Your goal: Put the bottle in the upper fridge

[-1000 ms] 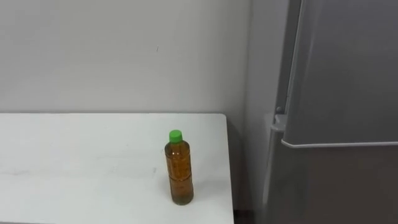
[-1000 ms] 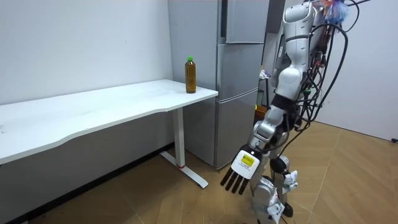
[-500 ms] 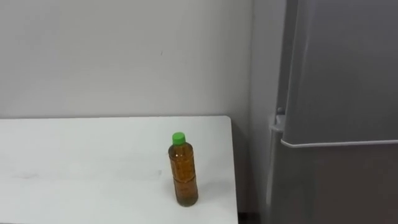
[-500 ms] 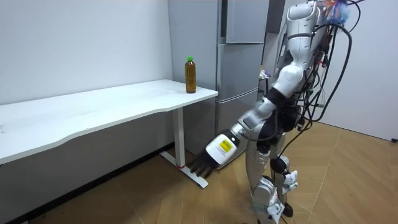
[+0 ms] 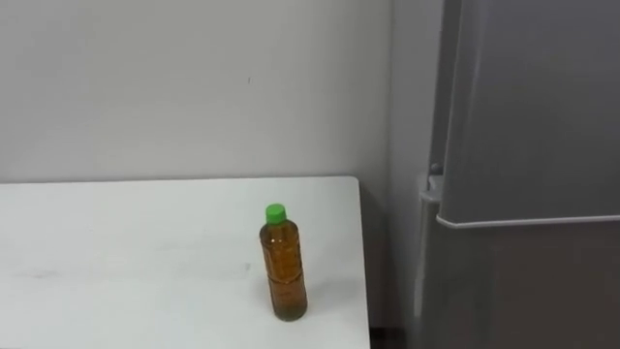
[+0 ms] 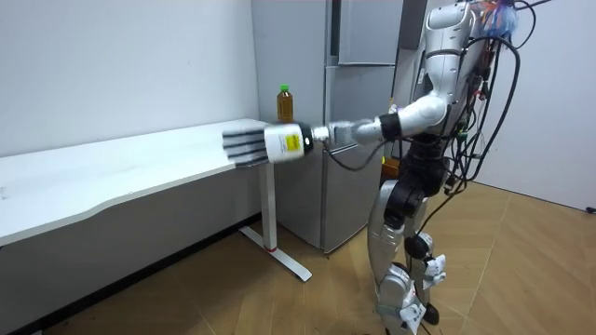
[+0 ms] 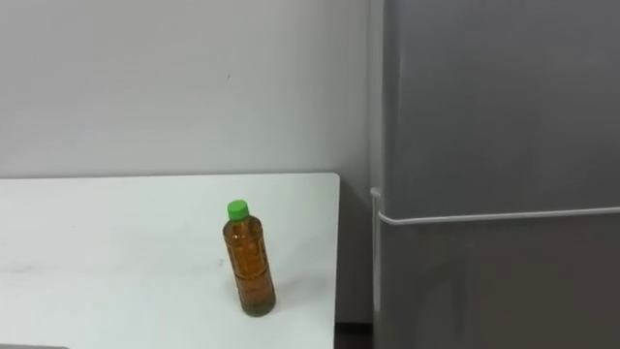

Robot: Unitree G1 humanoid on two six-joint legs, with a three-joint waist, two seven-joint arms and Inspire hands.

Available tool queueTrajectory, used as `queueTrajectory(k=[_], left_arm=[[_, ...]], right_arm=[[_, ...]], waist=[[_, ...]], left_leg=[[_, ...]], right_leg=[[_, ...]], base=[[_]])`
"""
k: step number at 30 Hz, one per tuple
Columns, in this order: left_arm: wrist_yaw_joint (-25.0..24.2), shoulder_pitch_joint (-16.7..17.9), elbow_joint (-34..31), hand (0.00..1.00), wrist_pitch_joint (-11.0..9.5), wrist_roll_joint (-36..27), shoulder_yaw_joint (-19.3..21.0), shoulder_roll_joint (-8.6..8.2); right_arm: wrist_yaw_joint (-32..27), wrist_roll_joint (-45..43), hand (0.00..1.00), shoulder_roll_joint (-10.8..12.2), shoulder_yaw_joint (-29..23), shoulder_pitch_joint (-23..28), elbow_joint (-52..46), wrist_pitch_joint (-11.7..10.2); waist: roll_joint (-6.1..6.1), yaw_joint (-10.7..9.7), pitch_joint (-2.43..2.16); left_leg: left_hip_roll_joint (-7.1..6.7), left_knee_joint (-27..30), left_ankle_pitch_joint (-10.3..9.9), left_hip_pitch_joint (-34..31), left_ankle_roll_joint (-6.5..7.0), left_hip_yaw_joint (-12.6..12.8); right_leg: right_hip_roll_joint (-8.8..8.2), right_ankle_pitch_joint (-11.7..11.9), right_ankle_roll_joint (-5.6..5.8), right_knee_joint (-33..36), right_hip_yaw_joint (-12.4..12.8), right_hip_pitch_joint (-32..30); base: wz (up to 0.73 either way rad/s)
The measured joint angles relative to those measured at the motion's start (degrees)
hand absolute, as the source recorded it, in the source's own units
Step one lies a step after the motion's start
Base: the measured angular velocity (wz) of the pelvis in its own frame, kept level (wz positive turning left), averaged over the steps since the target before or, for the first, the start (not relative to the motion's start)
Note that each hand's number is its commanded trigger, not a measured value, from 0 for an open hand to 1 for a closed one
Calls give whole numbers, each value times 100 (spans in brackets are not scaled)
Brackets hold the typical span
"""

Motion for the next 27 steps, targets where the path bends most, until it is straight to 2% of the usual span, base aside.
queueTrajectory(k=[2, 6, 7, 11, 12, 14, 17, 19, 21, 24, 27], left_arm=[[0, -17, -552, 0, -1, 29, 2, 35], [-50, -150, -1458, 0, 4, 106, -4, 41], [-60, -194, -1601, 0, 3, 108, -4, 41], [-146, -232, -1839, 0, 29, 105, -35, 41], [-207, -303, -1870, 0, 46, 65, -78, 43], [-341, -420, -1914, 0, 82, -80, -155, 53], [-749, -572, -1934, 0, 152, -136, -374, 53], [-1005, -810, -2015, 0, 294, -130, -625, 48], [-1194, -1026, -2224, 0, 378, -129, -821, 47], [-1509, -1246, -2566, 0, 388, -142, -1120, 50], [-1711, -1377, -2555, 0, 418, -401, -1490, 74]], right_arm=[[-14, 11, 0, 5, -51, -1, 5, 18], [-20, 225, 0, 2, -46, -6, 27, 80], [-10, 225, 0, -2, -46, -5, 31, 123], [34, 177, 0, 1, -46, -30, 29, 164], [34, 179, 0, 10, -40, -80, 30, 165], [55, 178, 0, 18, -40, -95, 35, 168], [89, 198, 0, 29, -25, -143, 24, 170], [93, 232, 0, 32, 6, -213, 69, 174], [101, 221, 0, 38, 16, -267, 128, 218], [140, 226, 0, 52, 45, -336, 126, 235], [138, 227, 0, 46, 146, -342, 122, 237]], waist=[[0, -23, 6], [41, -111, -12], [17, -141, 4], [36, -319, 2], [54, -374, 17], [10, -488, 62], [17, -594, 52], [37, -653, 33], [-8, -692, 52], [-34, -738, 42], [-33, -872, 42]], left_leg=[[-1, -16, 0, 2, 0, 0], [0, 8, 0, -8, 0, -6], [0, 14, 0, 2, 0, -5], [0, 24, 1, 1, 0, -3], [0, 24, 1, -3, -1, -9], [-7, 23, 3, -39, -2, -18], [-10, 22, 3, -79, -2, -8], [-9, 50, 4, -95, -1, 7], [-8, 53, 5, -96, -1, 18], [-11, 47, 5, -60, 0, 32], [-14, 37, 5, 54, 0, -1]], right_leg=[[0, 0, 0, -5, 1, -1], [2, 0, 0, -4, -13, 37], [1, 0, 0, 2, -6, 46], [1, 0, 0, 3, 0, 55], [1, 0, 0, 0, 0, 44], [3, 0, 0, -48, 6, 58], [8, 4, -7, -79, 30, 45], [12, 8, -13, -70, 61, 0], [15, 10, -16, -71, 94, 0], [15, 14, -18, -72, 168, 18], [22, 14, -18, -81, 244, 86]], base=[[0], [1], [0], [0], [5], [2], [0], [-2], [-2], [-3], [0]])
